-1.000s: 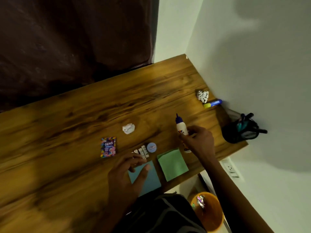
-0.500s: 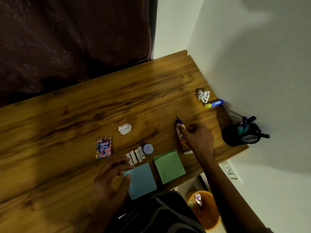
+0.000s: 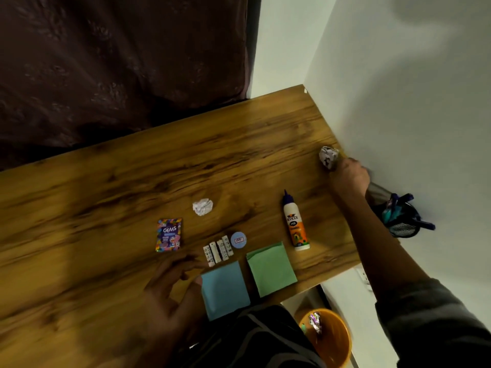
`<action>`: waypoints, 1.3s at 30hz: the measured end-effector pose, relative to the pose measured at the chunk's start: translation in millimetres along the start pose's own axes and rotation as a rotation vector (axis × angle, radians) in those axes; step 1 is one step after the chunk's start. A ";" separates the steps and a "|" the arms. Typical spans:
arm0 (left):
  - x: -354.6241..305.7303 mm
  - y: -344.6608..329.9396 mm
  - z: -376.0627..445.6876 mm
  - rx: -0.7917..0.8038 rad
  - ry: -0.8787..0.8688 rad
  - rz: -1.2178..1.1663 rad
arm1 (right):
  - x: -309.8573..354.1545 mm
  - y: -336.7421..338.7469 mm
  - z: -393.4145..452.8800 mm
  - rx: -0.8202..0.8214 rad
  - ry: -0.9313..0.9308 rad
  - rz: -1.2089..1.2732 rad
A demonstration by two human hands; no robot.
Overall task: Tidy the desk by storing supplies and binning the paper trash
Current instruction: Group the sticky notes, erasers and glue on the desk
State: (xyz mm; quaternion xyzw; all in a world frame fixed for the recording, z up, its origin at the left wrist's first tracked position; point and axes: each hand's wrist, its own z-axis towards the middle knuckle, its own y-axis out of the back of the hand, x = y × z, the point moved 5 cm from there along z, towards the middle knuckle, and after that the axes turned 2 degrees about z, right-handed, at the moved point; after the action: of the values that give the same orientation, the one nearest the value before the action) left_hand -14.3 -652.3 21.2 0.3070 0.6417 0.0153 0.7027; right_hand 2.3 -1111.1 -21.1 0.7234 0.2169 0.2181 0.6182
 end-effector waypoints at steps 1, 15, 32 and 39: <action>1.1 -0.8 0.1 0.004 0.000 -0.022 | -0.9 -1.4 1.0 0.006 -0.006 -0.006; 5.2 -4.6 -8.5 -0.057 0.028 -0.053 | -0.3 -31.1 -80.6 0.229 -0.005 0.320; 13.2 -6.7 -40.8 -0.166 0.085 -0.020 | -11.2 -27.5 -101.5 0.221 0.127 0.465; 16.2 5.4 -70.7 -0.220 0.111 -0.069 | -29.8 -8.1 -154.7 0.075 0.121 0.527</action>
State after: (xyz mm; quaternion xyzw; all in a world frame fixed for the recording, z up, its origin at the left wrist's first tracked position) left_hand -73.9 -612.1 10.1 0.2047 0.6843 0.0786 0.6955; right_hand -112.5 -1003.6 -8.8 0.7629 0.0656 0.4059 0.4990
